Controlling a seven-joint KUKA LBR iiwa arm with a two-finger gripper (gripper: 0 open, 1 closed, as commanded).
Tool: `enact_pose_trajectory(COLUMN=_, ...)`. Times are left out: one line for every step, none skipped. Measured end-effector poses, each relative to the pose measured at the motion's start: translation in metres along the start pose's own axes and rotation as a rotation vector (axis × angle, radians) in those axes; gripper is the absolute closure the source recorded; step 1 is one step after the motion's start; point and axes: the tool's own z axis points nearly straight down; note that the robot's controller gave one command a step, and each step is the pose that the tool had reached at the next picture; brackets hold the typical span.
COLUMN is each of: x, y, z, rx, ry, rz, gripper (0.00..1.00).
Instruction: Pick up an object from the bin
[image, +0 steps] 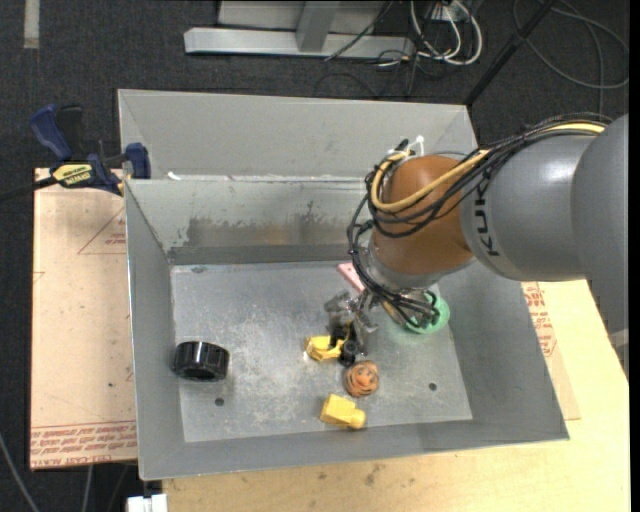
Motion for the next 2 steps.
enact_pose_trajectory(x=0.000, y=0.000, z=0.000, rx=0.000, ry=0.000, rz=0.000, gripper=1.00)
enact_pose_trajectory(x=0.000, y=0.017, z=-0.164, rx=-0.002, ry=0.004, rz=-0.015, gripper=1.00)
